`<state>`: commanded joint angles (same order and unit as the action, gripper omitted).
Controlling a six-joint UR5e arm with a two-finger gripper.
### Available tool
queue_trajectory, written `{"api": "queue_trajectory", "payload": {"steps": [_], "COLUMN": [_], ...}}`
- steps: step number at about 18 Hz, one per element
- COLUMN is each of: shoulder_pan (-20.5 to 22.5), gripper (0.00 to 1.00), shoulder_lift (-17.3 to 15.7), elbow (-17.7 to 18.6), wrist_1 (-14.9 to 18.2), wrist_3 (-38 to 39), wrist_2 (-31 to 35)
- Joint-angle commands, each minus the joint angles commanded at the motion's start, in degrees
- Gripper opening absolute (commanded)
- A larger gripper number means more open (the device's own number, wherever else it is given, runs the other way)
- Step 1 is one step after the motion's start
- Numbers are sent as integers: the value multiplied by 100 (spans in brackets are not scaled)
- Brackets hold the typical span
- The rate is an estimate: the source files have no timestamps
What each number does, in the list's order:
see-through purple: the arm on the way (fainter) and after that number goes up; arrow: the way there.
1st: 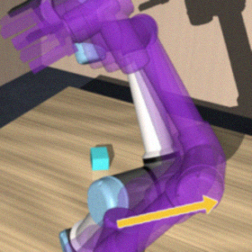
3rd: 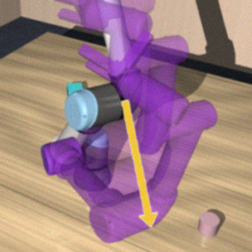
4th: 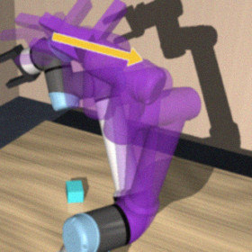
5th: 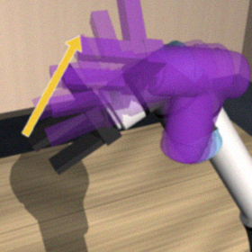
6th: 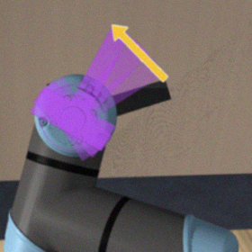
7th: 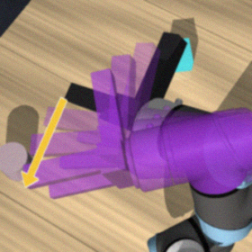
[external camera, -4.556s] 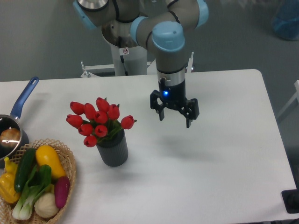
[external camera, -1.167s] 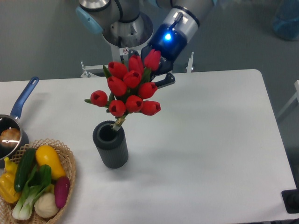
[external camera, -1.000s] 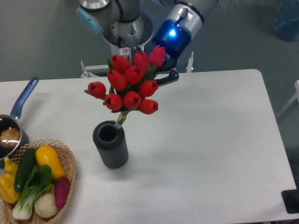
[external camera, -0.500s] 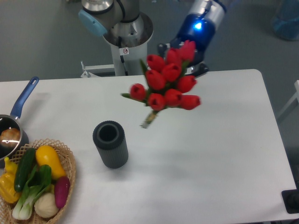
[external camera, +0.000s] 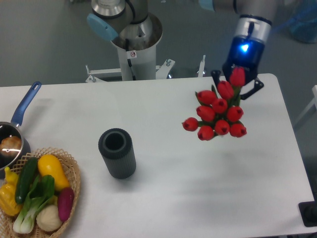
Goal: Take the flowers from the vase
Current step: 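Carry the tulip bunch away from the vase, holding it raised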
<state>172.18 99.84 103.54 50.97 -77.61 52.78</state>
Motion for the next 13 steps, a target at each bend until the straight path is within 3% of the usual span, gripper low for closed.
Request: {"api": "queue_trajectory", "payload": {"steps": [5, 10, 13], "shoulder_pan": [-201, -825, -1036], "gripper": [0, 0, 0], "shoulder_lift": [404, 729, 853], "elbow": [-536, -1054, -1336], "wrist_1": [27, 97, 543], "wrist_3": [27, -17, -18], "wrist_2": [1452, 2972, 3659]}}
